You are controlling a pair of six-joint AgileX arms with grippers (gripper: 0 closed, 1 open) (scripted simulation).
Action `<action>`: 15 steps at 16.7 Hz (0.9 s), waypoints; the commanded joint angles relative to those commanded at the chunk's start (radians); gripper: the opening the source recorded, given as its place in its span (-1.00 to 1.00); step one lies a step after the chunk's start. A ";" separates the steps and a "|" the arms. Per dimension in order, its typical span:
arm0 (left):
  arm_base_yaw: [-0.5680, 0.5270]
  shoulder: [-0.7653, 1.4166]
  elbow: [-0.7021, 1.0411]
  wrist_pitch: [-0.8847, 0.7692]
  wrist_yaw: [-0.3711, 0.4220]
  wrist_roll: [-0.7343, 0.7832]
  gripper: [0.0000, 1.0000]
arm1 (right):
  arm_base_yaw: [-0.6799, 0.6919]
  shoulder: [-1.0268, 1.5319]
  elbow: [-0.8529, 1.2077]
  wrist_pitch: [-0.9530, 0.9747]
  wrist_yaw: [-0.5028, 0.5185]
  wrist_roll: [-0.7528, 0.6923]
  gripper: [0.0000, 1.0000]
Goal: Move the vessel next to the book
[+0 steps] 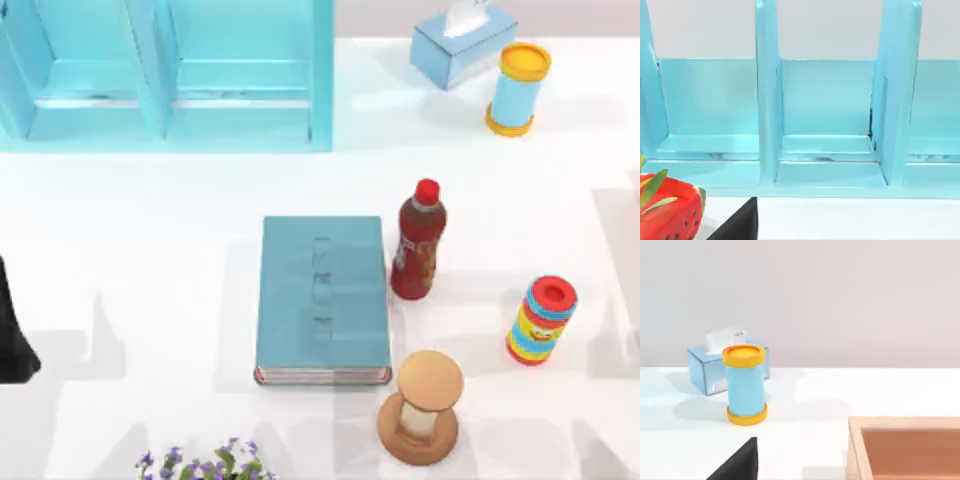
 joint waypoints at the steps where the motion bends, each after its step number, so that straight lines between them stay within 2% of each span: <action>1: 0.000 0.000 0.000 0.000 0.000 0.000 1.00 | 0.000 0.000 0.000 0.000 0.000 0.000 1.00; 4: 0.015 0.016 0.029 -0.018 -0.005 0.029 1.00 | 0.000 0.000 0.000 0.000 0.000 0.000 1.00; 8: 0.101 0.124 0.202 -0.131 -0.024 0.208 1.00 | 0.000 0.000 0.000 0.000 0.000 0.000 1.00; 11: 0.195 0.270 0.397 -0.275 -0.039 0.448 1.00 | 0.000 0.000 0.000 0.000 0.000 0.000 1.00; 15: 0.333 0.528 0.661 -0.510 -0.052 0.869 1.00 | 0.000 0.000 0.000 0.000 0.000 0.000 1.00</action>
